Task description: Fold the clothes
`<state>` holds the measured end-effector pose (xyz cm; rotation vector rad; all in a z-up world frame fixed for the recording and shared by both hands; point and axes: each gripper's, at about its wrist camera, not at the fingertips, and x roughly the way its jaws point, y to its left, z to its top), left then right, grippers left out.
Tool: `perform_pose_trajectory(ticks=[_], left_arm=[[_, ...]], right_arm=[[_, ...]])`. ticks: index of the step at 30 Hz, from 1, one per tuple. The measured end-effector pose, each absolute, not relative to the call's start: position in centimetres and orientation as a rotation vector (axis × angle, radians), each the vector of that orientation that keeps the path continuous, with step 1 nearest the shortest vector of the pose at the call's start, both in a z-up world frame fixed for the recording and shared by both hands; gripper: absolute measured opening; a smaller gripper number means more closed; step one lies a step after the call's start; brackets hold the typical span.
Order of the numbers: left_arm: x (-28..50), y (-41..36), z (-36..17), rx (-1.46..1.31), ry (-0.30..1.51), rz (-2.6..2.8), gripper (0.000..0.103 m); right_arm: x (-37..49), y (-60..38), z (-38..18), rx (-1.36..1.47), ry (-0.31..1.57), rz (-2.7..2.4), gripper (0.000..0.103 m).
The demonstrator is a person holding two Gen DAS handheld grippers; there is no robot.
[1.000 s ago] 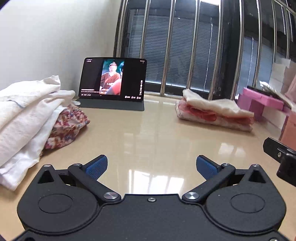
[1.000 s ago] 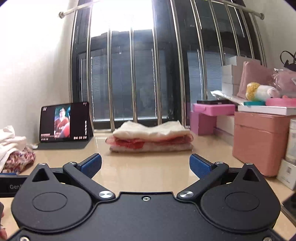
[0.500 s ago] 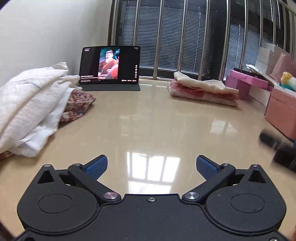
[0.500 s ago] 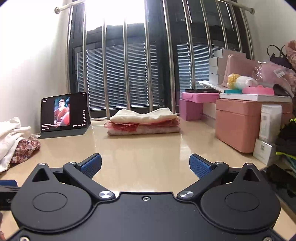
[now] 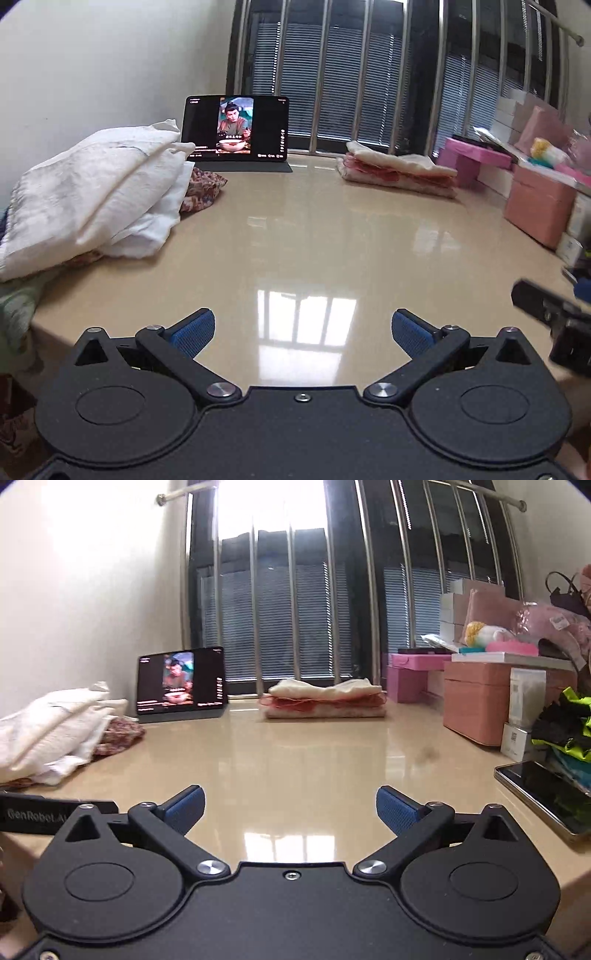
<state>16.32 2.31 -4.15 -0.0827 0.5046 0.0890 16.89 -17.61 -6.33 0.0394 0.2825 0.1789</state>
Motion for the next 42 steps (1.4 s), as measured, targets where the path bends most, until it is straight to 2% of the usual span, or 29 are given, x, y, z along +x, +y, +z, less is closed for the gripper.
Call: perform_pose_trajectory(ticks=[14,25,42], left_arm=[[5.7,2.2,0.4,-0.147,0.492,0.023,0.103],[2.6,0.0,1.2,-0.009,0.497,0.053,0.103],[1.4,-0.7,1.9,0.036,0.398,0.131,0.103]], right_arm=[[5.8,-20.5,1.5,0.124,0.291,0.228,0.102],[4.0,-20.8,1.1,0.121,0.308,0.210,0.102],[4.2,-20.5,0.4,0.112,0.346,0.211,0.102]])
